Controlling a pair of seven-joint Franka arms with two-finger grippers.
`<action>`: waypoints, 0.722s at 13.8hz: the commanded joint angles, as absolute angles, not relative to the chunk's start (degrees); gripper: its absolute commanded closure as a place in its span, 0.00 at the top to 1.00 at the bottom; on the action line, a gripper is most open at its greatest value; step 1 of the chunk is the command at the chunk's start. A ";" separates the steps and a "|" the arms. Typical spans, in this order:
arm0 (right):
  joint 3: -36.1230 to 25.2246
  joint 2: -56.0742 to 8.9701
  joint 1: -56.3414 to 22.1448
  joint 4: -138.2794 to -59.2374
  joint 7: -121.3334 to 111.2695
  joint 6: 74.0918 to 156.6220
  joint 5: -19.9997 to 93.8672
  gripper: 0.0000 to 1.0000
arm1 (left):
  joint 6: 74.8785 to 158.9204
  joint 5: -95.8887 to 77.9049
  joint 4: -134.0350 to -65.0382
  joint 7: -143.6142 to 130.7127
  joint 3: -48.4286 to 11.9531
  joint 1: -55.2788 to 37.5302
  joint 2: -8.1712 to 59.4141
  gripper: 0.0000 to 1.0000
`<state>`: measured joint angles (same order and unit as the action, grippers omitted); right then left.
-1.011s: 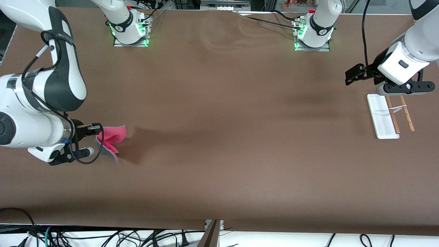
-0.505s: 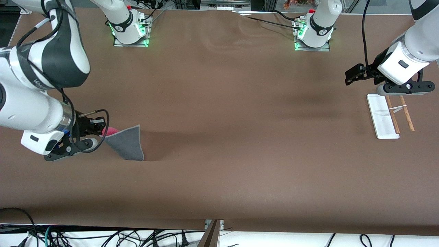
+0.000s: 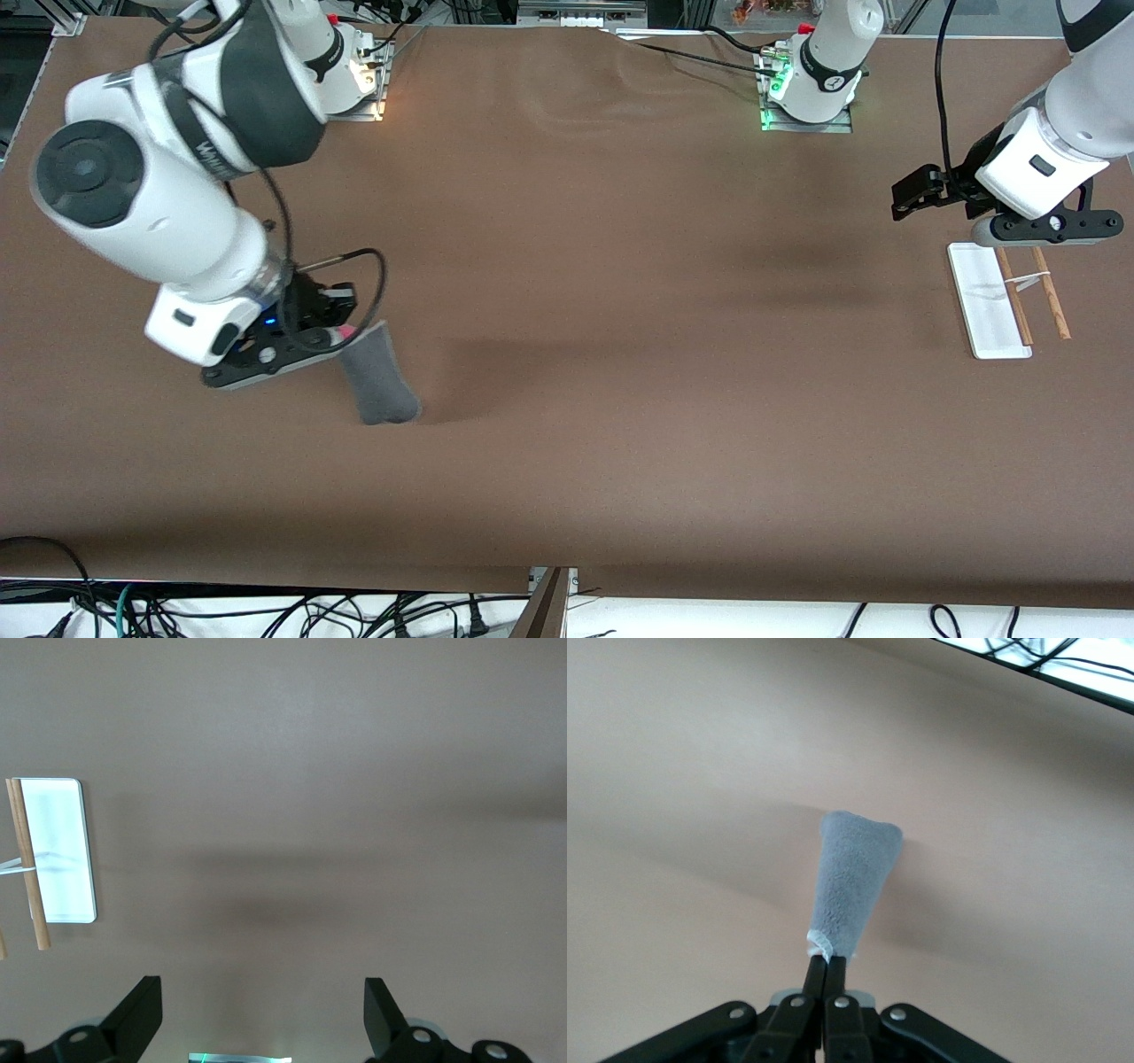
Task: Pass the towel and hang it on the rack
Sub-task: 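Lift the grey towel with the right gripper toward the table middle, then carry the towel up while the left gripper reaches toward it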
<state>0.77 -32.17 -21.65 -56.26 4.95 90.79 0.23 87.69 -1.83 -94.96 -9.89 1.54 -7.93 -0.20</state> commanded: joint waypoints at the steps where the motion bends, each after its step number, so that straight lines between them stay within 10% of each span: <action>1: 0.44 -31.73 -25.47 -56.07 11.67 92.54 0.62 0.00 | 86.48 -2.72 -93.25 -9.58 1.85 -8.17 0.53 1.00; 10: 1.93 -31.82 -35.59 -56.07 30.31 100.54 0.79 0.00 | 83.06 -2.90 -93.25 -9.14 -0.78 -8.52 2.80 1.00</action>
<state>1.47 -32.16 -33.94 -56.26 26.40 99.02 0.29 85.21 -1.93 -94.97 -9.88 0.48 -8.07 0.53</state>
